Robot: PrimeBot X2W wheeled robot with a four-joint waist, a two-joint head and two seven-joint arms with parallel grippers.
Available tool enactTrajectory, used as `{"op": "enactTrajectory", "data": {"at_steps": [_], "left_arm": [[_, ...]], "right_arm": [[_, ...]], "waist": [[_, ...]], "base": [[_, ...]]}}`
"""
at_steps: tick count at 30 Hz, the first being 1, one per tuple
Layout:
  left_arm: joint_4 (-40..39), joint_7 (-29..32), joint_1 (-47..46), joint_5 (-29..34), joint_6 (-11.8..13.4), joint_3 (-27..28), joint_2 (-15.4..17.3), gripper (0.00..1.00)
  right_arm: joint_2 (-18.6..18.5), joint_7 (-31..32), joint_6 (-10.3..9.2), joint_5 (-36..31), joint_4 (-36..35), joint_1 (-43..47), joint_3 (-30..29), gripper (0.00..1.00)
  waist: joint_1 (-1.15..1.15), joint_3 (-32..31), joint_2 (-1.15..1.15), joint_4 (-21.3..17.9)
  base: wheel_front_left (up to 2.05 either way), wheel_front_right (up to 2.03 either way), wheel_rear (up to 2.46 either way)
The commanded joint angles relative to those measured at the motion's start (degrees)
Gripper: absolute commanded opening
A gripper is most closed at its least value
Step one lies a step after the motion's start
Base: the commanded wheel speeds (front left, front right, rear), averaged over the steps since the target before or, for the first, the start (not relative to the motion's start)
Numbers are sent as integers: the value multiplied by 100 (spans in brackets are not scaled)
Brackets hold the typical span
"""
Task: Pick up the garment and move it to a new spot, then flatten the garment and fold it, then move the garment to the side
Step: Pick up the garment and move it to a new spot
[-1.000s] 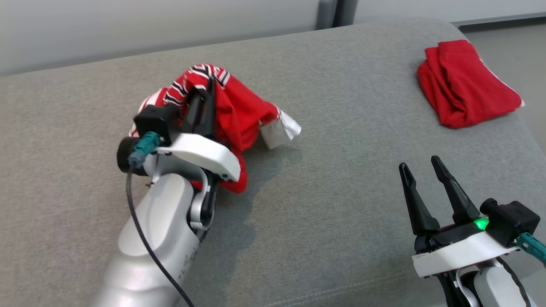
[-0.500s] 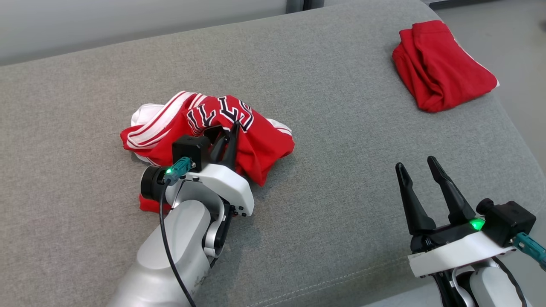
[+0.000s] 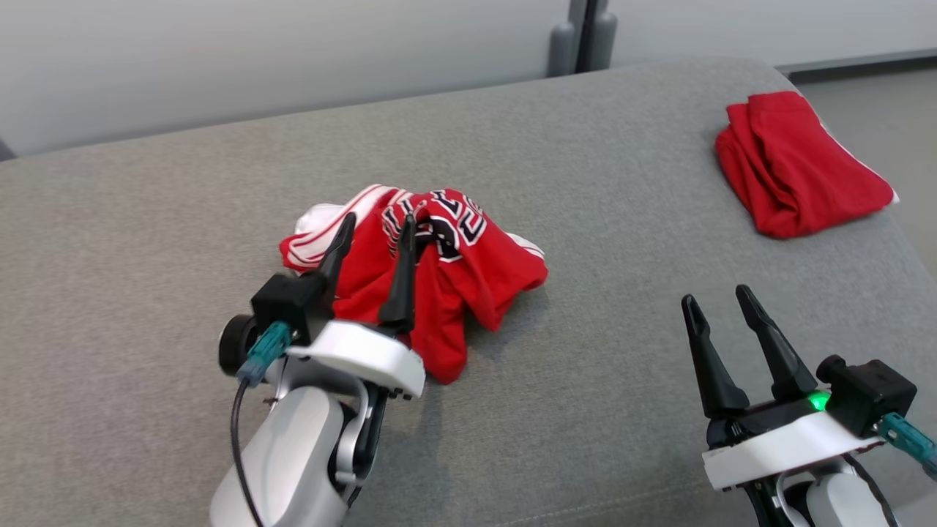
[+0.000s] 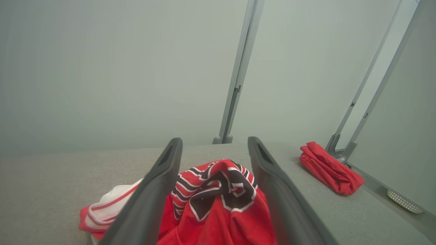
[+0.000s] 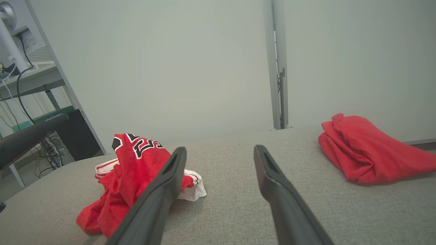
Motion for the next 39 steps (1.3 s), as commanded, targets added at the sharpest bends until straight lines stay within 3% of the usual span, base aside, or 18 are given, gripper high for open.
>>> {"op": "enactTrajectory", "data": {"at_steps": [1,11,20,27,39], "left_arm": [[-492,-33,208,258,69,362,144,100],[-1384,-33,1409,743,12,1058,288,100],[-1983,-33,2421,1220,-4,1654,288,100],[-2143,-34,3042,1717,-42,1966,227,100],[-1854,-34,3289,1882,-299,2288,68,100]], "right_arm": [[-40,-35,0,-54,-156,42,71,100],[70,-35,0,-130,-133,340,-61,100],[142,-35,0,-171,-182,640,-143,100],[161,-35,0,-303,-179,960,-282,100],[199,-35,0,-562,-116,1069,-289,100]], "waist": [[0,-248,0,270],[0,-654,0,800],[0,-896,0,966],[0,-1021,0,991],[0,-1024,0,1018]], "base": [[0,0,0],[0,0,0],[0,0,0],[0,0,0],[0,0,0]]}}
